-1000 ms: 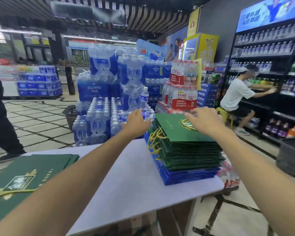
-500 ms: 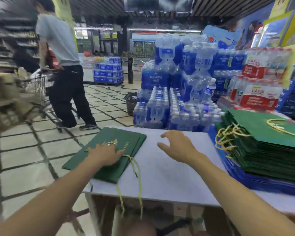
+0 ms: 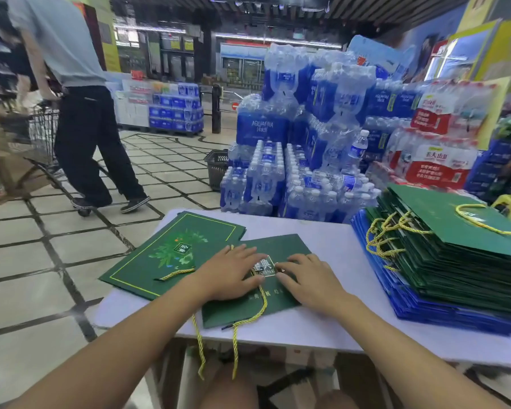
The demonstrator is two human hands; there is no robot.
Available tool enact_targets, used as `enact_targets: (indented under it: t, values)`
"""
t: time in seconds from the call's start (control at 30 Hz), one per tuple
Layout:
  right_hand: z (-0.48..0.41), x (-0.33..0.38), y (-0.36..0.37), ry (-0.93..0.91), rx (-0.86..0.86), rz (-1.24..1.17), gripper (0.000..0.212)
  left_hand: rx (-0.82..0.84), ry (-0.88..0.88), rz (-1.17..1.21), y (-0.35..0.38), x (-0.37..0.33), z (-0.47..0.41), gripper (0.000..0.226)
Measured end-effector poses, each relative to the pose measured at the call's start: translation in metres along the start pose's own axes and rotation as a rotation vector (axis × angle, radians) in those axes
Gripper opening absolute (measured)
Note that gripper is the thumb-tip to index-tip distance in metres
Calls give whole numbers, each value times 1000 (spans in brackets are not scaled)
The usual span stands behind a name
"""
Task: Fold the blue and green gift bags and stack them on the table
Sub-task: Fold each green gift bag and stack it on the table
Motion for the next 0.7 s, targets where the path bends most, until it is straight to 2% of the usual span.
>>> enact_targets:
  t: [0.1,0.27,0.4,0.53,0.63,0.7]
  values:
    - [14,-13,0,34,16,162,52,18,-89,-60,2,11,-3,61]
    - [-24,-35,-6,159,137,259,54,-21,3,-116,-8,-31,-4,51]
    - [-77,-39,8,113,313,160,50,4,123,-143,6,-78,-9,49]
    - [-86,-19,7,2,345,-11,51,-22,207,58,10,-73,-19,51]
    - [-75,-26,-11,21,247,-171,50,-60,95,-3,-2,-39,-20,59]
    - [-64,-42,-16,81,151,-86,47,-68,-115,-158,-13,3,-14,59]
Point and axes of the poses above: each hand's wrist, its own z-axis away from the middle knuckle, its own y-axis out of the palm, x = y × z, the point moved 10 cm from there along -z, towards the middle knuckle, and after that the axes turned 6 degrees about y, right-handed, at the moved point
